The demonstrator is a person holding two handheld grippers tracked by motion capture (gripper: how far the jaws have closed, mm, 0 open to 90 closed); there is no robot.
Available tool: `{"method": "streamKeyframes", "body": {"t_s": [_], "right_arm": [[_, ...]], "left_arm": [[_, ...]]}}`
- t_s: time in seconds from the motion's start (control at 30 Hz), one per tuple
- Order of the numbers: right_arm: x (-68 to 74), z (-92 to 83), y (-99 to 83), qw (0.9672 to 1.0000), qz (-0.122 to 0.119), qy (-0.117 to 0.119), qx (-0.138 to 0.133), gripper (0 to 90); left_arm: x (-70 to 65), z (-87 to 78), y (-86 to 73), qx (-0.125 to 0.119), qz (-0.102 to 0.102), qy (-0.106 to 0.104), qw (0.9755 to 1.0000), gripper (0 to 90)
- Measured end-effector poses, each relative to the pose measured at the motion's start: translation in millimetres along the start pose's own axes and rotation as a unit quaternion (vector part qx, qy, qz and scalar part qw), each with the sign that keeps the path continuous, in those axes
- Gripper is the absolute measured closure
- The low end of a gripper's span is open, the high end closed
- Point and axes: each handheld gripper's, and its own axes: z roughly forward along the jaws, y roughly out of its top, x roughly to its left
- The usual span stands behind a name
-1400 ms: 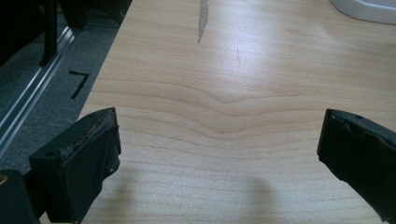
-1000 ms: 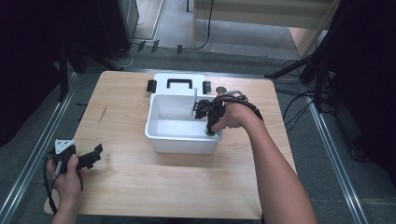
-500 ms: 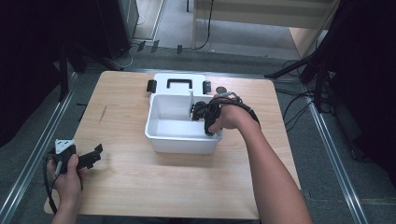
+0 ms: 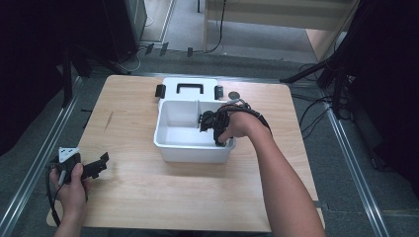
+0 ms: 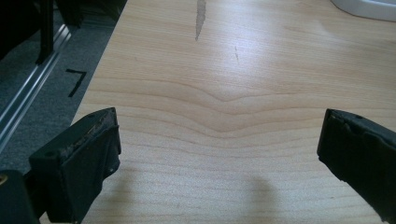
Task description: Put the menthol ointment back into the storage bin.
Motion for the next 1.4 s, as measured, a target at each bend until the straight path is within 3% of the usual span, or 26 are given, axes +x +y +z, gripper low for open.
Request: {"method": "streamKeyframes", "body": {"t_s": [0.33,0.53,0.7,1.4], "right_arm": [[1.8,1.7,1.7,0.9998,-0.005,-0.009,0.020,48.5],[1.8,1.4,0.4,0.9999,-0.006,-0.004,0.013,53.6],[2.5,-0.9,-0.3,0.9999,-0.006,-0.003,0.012,52.8],[-3.3,-43.7,-22.0,0.9971,0.027,0.001,-0.071,53.5]], "left_arm": [[0.3,0.4,0.0,0.000,-0.001,-0.002,1.0000,0.2],[0.4,0.4,0.0,0.000,-0.002,-0.003,1.0000,0.2],[0.4,0.4,0.0,0.000,-0.001,-0.003,1.0000,0.2],[0.4,0.3,0.1,0.001,0.001,-0.003,1.0000,0.2]]}}
